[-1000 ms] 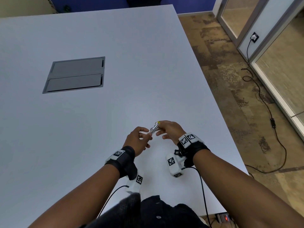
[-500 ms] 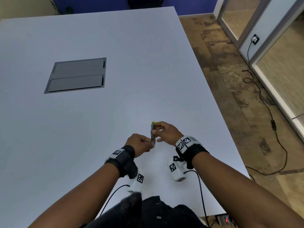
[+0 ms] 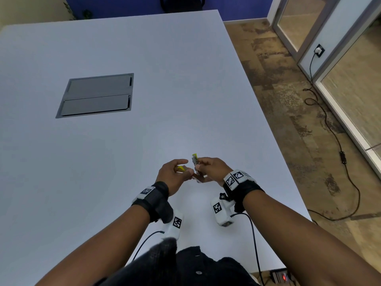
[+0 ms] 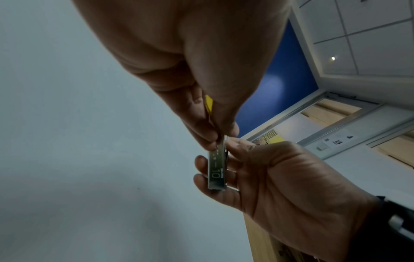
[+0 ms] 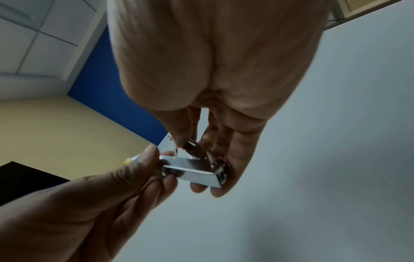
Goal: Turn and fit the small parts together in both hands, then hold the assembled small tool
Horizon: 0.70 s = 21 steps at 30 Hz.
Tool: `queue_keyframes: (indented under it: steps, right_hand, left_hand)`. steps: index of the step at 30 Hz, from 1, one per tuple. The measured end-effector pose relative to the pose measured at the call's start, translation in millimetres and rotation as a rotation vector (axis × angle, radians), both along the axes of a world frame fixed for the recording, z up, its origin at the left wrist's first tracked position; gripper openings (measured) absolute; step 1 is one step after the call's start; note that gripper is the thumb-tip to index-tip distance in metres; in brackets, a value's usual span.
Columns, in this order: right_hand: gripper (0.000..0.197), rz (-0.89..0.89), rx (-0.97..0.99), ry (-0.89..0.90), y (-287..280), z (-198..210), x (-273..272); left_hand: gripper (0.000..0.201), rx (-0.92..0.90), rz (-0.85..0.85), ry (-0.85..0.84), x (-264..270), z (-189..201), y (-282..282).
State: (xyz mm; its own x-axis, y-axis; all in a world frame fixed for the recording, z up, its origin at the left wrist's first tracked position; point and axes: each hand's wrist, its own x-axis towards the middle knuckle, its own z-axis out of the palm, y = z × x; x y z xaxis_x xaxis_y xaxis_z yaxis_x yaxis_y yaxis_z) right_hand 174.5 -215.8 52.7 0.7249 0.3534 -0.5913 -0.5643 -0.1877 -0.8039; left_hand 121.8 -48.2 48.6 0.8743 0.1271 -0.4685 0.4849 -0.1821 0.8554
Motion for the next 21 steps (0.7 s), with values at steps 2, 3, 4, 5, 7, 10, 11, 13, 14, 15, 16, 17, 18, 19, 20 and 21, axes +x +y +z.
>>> queue_keyframes:
  steps: [2, 3, 4, 5, 7, 10, 11, 13, 14, 15, 16, 17, 18, 19, 20, 21]
  right_hand:
    - [0.029, 0.042, 0.021, 0.022, 0.6, 1.8, -0.9]
    - [0.03, 0.054, 0.032, 0.039, 0.3, 2.5, -1.2]
    - [0.03, 0.074, 0.043, 0.054, -0.6, 2.4, -1.2]
    - [0.03, 0.107, 0.055, 0.061, -1.8, 1.9, -1.6]
    - [0.038, 0.186, 0.072, 0.054, -3.8, 0.4, -3.6]
    - [0.043, 0.219, 0.058, 0.024, -5.0, -3.4, -6.3]
    - [0.041, 0.215, 0.048, 0.013, -4.6, -4.6, -6.8]
    - [0.036, 0.224, 0.031, -0.007, -3.6, -6.3, -8.4]
    - [0.034, 0.235, 0.022, -0.018, -2.8, -6.5, -9.0]
    - [0.032, 0.25, 0.013, -0.027, -1.9, -6.1, -9.8]
    - [0.031, 0.269, 0.004, -0.039, -1.1, -5.0, -10.5]
    - [0.03, 0.285, -0.004, -0.051, -0.6, -4.0, -11.0]
    - [0.03, 0.301, -0.012, -0.062, -0.8, -3.1, -11.3]
    - [0.03, 0.315, -0.021, -0.071, -1.3, -2.3, -11.3]
    - [0.03, 0.33, -0.03, -0.078, -2.1, -1.9, -11.5]
    - [0.029, 0.341, -0.038, -0.084, -2.5, -1.8, -11.6]
  left_hand:
    - [0.053, -0.012, 0.017, 0.001, 0.7, -2.7, -0.5]
    - [0.056, -0.039, 0.032, 0.001, 1.1, -4.7, 0.1]
    - [0.058, -0.066, 0.037, 0.004, 0.8, -4.6, 0.3]
    - [0.06, -0.083, 0.038, 0.006, 0.6, -5.5, 0.6]
    - [0.065, -0.077, 0.01, 0.01, 0.9, -6.8, 1.8]
    - [0.06, -0.038, -0.034, 0.011, 2.6, -3.0, 2.3]
    - [0.059, -0.009, -0.055, 0.002, 3.0, -1.8, 1.8]
    - [0.059, 0.076, -0.104, -0.008, 3.1, 1.1, 1.0]
    - [0.06, 0.105, -0.115, -0.005, 3.1, 0.8, 1.2]
    - [0.062, 0.111, -0.122, 0.001, 3.0, -0.8, 1.7]
    - [0.063, 0.102, -0.128, 0.012, 2.7, -0.7, 1.7]
    - [0.063, 0.095, -0.135, 0.015, 2.5, -3.3, 2.9]
    - [0.057, 0.075, -0.145, 0.01, 1.5, -4.7, 3.5]
    - [0.042, 0.057, -0.162, -0.005, 0.0, -5.4, 3.9]
    - [0.024, 0.053, -0.175, -0.013, -1.3, -4.3, 4.4]
    - [0.012, 0.057, -0.176, -0.023, -2.2, -4.4, 5.8]
